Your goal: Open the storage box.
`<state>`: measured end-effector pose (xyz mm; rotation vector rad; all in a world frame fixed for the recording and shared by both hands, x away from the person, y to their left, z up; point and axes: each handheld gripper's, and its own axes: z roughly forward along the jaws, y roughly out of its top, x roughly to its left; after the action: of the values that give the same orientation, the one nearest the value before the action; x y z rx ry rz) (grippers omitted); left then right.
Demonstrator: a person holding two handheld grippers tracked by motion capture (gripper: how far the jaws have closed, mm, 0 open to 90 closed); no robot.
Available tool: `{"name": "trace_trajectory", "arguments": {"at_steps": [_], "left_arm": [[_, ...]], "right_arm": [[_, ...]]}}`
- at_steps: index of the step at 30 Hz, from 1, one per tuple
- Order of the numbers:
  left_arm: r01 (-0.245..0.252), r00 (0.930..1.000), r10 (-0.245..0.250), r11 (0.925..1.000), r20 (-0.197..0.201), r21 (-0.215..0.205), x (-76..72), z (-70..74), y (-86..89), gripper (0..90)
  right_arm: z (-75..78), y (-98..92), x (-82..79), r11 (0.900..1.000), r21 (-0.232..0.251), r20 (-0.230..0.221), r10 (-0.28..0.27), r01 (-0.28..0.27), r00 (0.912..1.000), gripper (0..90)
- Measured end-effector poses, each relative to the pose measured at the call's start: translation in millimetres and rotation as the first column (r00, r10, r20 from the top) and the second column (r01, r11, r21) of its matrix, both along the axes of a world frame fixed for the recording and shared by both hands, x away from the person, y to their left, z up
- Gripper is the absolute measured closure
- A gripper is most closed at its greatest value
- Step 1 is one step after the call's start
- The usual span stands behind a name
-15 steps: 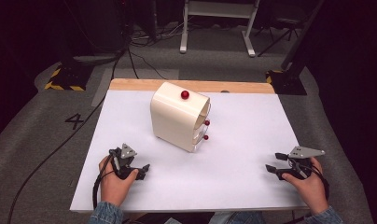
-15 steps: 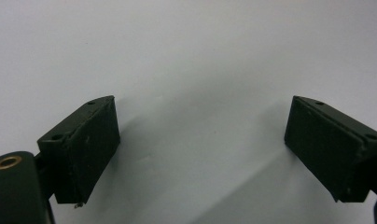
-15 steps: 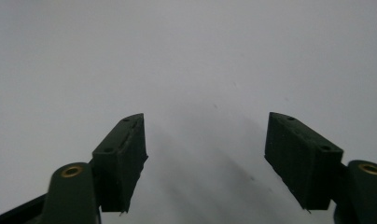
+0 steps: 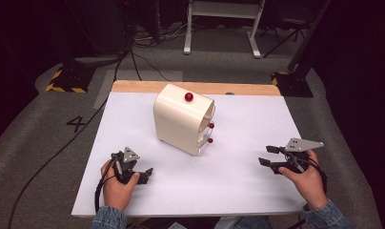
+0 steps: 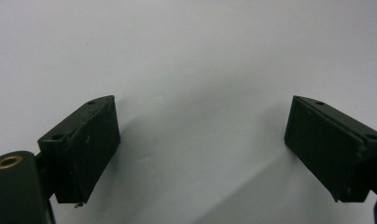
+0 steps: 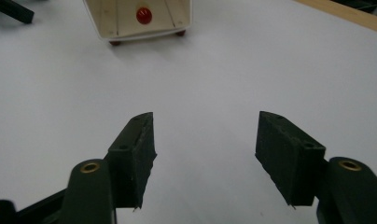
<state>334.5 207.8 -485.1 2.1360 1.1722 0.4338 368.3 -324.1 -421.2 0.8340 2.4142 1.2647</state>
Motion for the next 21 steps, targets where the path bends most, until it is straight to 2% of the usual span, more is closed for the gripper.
{"name": "trace_trajectory", "arguments": {"at_steps": [4, 9, 12, 14, 16, 21], "left_arm": [[0.002, 1.0000, -0.002, 1.0000, 0.000, -0.001, 0.0, -0.1, 0.3, 10.3], [0.001, 1.0000, -0.001, 1.0000, 0.002, -0.004, 0.0, -0.3, 0.4, 10.3], [0.002, 1.0000, -0.002, 1.0000, 0.002, -0.003, 0.2, -0.2, 0.7, 10.3], [0.001, 1.0000, -0.001, 1.0000, 0.002, -0.004, 0.0, -0.3, 0.3, 10.3], [0.001, 1.0000, -0.001, 1.0000, 0.002, -0.004, 0.0, -0.3, 0.3, 10.3], [0.001, 1.0000, -0.001, 1.0000, 0.001, -0.003, 0.0, -0.2, 0.3, 10.3]], "right_arm": [[9.2, 15.3, 9.7, 0.999, 0.026, 0.001, 0.022, -0.022, 0.9998, 38.5], [18.6, 41.4, 24.7, 0.996, 0.039, -0.001, 0.081, -0.081, 0.9967, 42.0], [19.2, 54.3, 34.7, 0.994, 0.039, 0.004, 0.104, -0.104, 0.9946, 45.4], [18.0, 62.5, 42.2, 0.991, 0.065, -0.013, 0.119, -0.118, 0.9928, 48.2], [16.6, 70.0, 49.3, 0.990, 0.064, -0.023, 0.129, -0.128, 0.9913, 50.0], [10.0, 85.4, 61.6, 0.987, 0.077, -0.006, 0.141, -0.140, 0.9900, 55.7]]}}
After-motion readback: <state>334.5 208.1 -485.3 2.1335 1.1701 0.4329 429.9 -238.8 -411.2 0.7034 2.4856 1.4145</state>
